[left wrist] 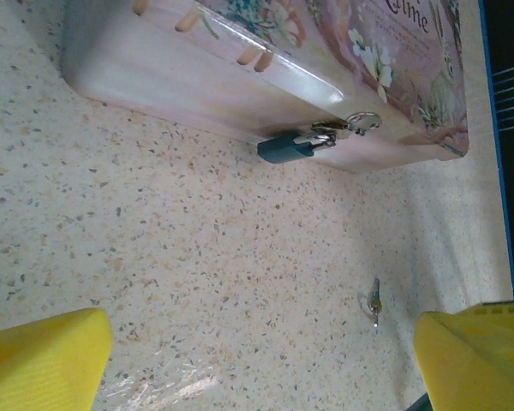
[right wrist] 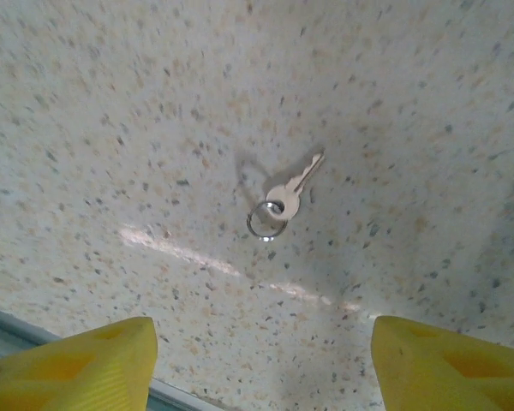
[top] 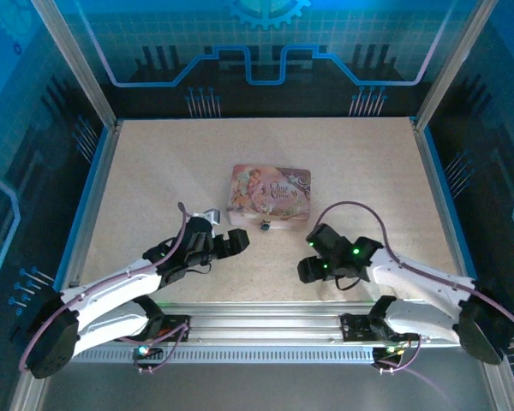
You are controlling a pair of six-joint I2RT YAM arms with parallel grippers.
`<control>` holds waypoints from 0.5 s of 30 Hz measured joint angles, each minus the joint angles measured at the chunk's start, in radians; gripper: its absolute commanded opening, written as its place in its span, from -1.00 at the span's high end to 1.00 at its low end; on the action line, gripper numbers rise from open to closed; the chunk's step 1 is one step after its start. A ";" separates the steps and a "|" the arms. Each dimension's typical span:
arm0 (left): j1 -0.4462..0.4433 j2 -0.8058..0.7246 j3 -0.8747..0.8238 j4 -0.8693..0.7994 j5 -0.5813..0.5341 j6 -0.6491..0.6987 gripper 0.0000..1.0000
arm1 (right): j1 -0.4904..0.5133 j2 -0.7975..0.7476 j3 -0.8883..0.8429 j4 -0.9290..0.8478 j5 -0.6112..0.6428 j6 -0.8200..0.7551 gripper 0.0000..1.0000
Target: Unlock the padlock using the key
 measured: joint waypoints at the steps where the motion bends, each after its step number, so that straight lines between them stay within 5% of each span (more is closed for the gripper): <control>1: -0.002 0.005 0.000 0.005 -0.004 -0.007 -0.84 | 0.019 0.039 0.012 -0.005 0.017 0.008 -0.27; 15: -0.005 -0.012 -0.001 0.007 -0.032 -0.014 -0.85 | 0.064 0.294 0.116 0.026 0.111 0.020 0.10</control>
